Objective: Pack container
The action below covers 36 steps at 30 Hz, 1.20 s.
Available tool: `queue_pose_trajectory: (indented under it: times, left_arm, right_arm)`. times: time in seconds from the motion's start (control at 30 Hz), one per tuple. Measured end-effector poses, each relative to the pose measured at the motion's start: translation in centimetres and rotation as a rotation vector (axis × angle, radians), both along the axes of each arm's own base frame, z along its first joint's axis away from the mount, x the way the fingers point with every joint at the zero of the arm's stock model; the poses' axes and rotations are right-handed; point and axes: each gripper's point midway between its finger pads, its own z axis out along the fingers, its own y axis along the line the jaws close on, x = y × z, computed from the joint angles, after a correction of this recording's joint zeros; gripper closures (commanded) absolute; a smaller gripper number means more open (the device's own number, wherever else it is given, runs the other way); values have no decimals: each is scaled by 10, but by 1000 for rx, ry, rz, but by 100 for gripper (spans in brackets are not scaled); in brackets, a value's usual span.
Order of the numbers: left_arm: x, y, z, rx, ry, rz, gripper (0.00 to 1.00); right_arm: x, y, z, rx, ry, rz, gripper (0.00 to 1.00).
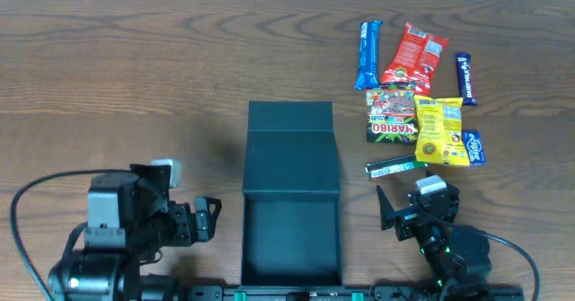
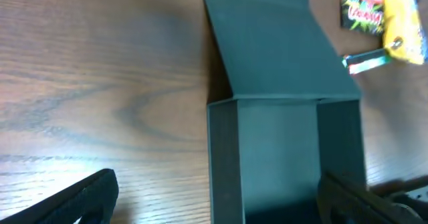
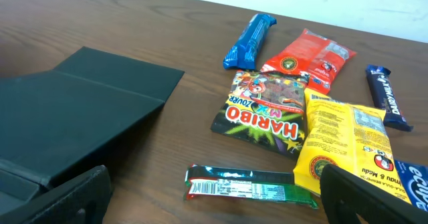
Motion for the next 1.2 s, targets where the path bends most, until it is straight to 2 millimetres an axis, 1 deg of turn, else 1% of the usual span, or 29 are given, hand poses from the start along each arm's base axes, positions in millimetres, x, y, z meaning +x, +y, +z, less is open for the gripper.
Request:
queue_pose_trajectory:
  times: [0.2,0.33,0.43,0.53,0.6,0.7,0.8,0.9,0.93,1.0,1.1,1.17,1.2]
  left_arm:
    - [-6,-13,-3,72,-14,-105,4]
    - [-11,-32,-7,127,-18,-193,4]
    - [-11,-47,-19,201,12,-242,5]
    - [-6,-61,-33,274,45,-245,5]
    - [2,-69,-43,302,64,-222,5]
    - [11,-73,-55,328,98,-181,5]
    - [13,-74,-65,347,137,-163,4]
    - [13,-76,-72,350,162,-150,0]
    - [12,-78,-75,341,170,-146,6]
    - [8,-77,-84,329,195,-134,8]
    - [-1,-74,-100,321,241,-122,23]
    - [-8,-73,-112,314,270,-127,27]
    - [-11,-72,-116,313,282,-127,31]
  right_arm:
    - [0,0,0,0,0,0,1]
    - [0,0,0,0,0,0,1]
    - [0,0,0,0,0,0,1]
    - [0,0,0,0,0,0,1]
    - [0,0,0,0,0,0,1]
    - [0,0,0,0,0,0,1]
    - [0,0,0,0,0,0,1]
    - [0,0,0,0,0,0,1]
    - [0,0,0,0,0,0,1]
    - [0,0,0,0,0,0,1]
    - [0,0,0,0,0,0,1]
    - [0,0,0,0,0,0,1]
    - [0,0,0,0,0,0,1]
